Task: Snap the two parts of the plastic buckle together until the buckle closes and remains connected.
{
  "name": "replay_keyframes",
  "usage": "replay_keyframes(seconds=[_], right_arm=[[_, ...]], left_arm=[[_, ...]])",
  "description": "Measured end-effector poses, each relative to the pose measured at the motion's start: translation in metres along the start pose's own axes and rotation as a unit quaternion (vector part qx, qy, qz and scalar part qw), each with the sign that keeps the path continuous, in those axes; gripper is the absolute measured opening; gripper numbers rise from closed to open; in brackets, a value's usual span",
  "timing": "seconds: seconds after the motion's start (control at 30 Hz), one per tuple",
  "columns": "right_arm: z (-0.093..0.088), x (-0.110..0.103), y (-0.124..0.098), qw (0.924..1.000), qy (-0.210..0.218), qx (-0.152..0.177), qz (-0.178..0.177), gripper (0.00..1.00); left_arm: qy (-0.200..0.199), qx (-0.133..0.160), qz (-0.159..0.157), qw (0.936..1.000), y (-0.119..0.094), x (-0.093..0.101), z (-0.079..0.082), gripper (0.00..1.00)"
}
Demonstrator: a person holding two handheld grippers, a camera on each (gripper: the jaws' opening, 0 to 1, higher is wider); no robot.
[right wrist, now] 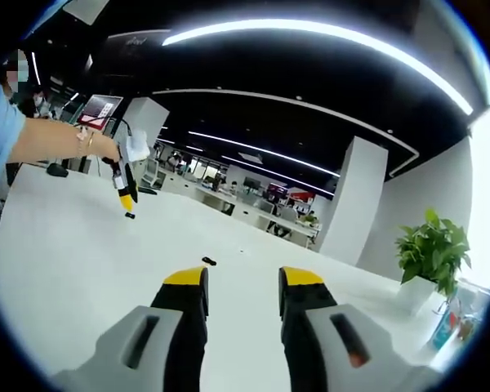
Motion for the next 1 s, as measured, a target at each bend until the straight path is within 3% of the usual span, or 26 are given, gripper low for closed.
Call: replay_keyframes(seconds=[0.53, 0.87, 1.0], right_arm=[[0.0, -0.001, 0.0, 1.0, 0.0, 0.001, 0.002, 0.35], [0.0, -0.001, 0.0, 1.0, -0.001, 0.002, 0.004, 0.35], [0.0, -0.002, 0.001, 1.0, -0.002, 0.001, 0.006, 0.34]], left_arm=[[-0.017, -0.046, -0.029, 0.9984, 0.017, -0.004, -0.005, 0.35], [-0.062, -0.047, -0.055, 0.9955, 0.019, 0.001, -0.007, 0.32], [-0.074, -0.048, -0.061, 0.9942, 0.017, 0.013, -0.009, 0.3]])
Point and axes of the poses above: the point that each gripper's makers call its tool centre point, and the gripper's own axes: y roughly forward along the fingers, x roughly to its right, z roughly out of its top, the point moved 3 cm from there along -y, roughly backward along the fingers, and after that the axes turned 13 degrees about y, right-handed, at the moved point
